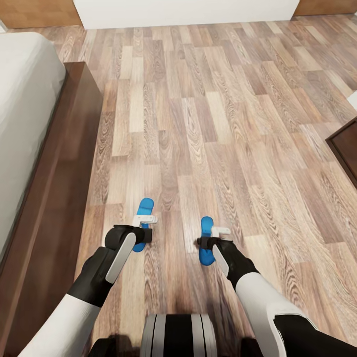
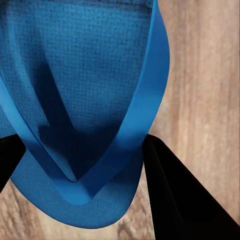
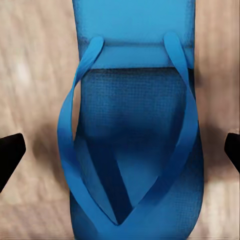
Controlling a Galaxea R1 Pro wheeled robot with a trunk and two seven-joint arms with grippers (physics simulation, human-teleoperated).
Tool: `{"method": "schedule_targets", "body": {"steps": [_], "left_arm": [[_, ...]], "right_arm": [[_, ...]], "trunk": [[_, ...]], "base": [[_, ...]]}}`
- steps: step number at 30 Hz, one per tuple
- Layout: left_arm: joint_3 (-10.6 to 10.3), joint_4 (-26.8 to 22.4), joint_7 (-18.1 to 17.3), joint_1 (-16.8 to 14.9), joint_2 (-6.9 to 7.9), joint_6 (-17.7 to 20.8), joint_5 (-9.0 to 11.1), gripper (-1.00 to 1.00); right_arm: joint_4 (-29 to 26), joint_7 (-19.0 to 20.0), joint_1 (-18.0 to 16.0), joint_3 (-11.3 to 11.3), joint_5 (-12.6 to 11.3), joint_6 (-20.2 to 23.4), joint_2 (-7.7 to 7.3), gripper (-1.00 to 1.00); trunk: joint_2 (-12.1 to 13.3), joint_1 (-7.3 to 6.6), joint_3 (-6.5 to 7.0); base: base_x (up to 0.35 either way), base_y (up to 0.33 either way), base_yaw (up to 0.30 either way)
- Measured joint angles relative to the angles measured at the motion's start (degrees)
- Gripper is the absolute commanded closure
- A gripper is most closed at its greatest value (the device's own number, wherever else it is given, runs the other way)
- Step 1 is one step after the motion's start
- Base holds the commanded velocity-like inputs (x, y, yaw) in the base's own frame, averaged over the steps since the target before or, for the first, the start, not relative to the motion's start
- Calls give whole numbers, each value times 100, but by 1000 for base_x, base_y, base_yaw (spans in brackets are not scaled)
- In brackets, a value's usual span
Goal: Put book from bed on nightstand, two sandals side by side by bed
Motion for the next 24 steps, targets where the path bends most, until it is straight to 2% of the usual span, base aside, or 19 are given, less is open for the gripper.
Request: {"method": "schedule_targets", "body": {"steps": [5,24], "left_arm": [[-1,0,0,0,-5,0,0,100],[-3,-104,-7,11,0,0,3,100]], "right_arm": [[10,0,1,2,0,1,0,-100],[13,-6,0,3,0,12,0,-100]], "trunk": [[-7,13,-111],[-7,12,-111]], "base": [[0,0,0],[0,0,0]]}}
